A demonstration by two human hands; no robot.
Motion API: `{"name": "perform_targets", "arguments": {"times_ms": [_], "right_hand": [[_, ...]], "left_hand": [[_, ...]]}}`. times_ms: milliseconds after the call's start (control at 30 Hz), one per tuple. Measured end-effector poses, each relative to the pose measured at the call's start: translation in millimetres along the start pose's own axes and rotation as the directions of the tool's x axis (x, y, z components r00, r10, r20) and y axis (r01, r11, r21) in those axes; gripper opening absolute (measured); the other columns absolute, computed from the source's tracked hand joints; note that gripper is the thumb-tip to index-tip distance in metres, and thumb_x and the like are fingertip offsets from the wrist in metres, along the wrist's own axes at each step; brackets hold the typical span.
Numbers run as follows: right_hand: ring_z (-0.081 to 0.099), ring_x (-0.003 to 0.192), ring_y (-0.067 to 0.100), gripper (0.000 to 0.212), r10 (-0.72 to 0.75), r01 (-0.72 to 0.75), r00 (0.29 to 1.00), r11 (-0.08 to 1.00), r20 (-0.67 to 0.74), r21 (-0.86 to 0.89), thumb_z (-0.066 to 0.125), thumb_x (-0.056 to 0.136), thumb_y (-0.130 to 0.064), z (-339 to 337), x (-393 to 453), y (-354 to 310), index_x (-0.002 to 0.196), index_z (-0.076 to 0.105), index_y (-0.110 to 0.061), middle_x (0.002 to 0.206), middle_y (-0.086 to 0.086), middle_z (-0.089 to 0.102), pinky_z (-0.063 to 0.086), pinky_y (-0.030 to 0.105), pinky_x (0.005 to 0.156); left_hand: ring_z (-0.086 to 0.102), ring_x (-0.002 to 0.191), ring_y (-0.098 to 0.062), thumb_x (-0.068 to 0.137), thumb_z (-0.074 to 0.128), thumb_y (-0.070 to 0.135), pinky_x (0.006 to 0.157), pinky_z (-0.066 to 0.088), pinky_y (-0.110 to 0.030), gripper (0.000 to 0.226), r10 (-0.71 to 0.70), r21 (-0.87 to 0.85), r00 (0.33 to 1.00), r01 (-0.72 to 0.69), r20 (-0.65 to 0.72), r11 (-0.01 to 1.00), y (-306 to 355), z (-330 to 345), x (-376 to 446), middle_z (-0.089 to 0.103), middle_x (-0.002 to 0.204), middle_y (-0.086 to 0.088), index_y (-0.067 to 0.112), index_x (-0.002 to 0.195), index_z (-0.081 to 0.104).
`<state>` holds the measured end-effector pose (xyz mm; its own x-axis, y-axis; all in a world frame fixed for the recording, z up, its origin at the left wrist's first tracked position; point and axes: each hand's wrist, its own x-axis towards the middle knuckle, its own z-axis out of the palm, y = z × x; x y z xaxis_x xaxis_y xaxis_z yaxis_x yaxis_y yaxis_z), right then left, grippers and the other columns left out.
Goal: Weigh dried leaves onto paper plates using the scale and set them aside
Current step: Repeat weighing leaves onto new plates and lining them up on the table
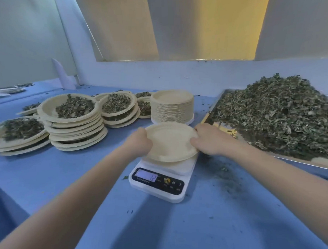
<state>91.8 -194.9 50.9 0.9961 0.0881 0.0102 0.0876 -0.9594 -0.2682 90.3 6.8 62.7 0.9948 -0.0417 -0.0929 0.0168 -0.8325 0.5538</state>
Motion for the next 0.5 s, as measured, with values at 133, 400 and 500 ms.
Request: {"name": "perform_targets", "arguments": {"times_ms": [133,400,500], "right_hand": [[0.036,0.128,0.034,0.052,0.02,-0.015,0.998,0.996,0.054,-0.091,0.038,0.094,-0.035,16,0,2,0.14,0.032,-0.013,0.142,0.014,0.033,0.037,0.046,0.101],[0.024,0.141,0.032,0.07,0.013,-0.013,0.999,1.0,-0.031,0.019,0.026,0.096,-0.058,11,7,7,0.15,0.018,-0.016,0.153,0.015,0.025,0.027,0.05,0.11],[0.032,0.136,0.031,0.066,-0.011,0.018,0.997,0.996,-0.081,0.082,0.028,0.095,-0.058,4,12,6,0.148,0.027,-0.02,0.148,0.013,0.033,0.032,0.049,0.107]], "left_hand": [[0.043,0.077,-0.017,0.093,0.031,0.002,0.056,0.034,-0.025,0.038,-0.011,-0.023,1.0,0.011,0.006,1.0,-9,14,1,0.043,0.089,-0.004,0.002,0.131,0.032],[0.044,0.083,-0.021,0.093,0.043,0.016,0.058,0.033,-0.026,0.024,0.016,-0.138,0.997,-0.026,-0.071,0.99,-13,4,11,0.046,0.106,-0.006,0.018,0.117,0.038],[0.035,0.072,-0.012,0.092,0.046,0.016,0.06,0.027,-0.027,0.023,0.06,-0.165,0.99,-0.081,-0.129,0.983,-10,-6,15,0.035,0.084,0.004,0.028,0.081,0.03]]}}
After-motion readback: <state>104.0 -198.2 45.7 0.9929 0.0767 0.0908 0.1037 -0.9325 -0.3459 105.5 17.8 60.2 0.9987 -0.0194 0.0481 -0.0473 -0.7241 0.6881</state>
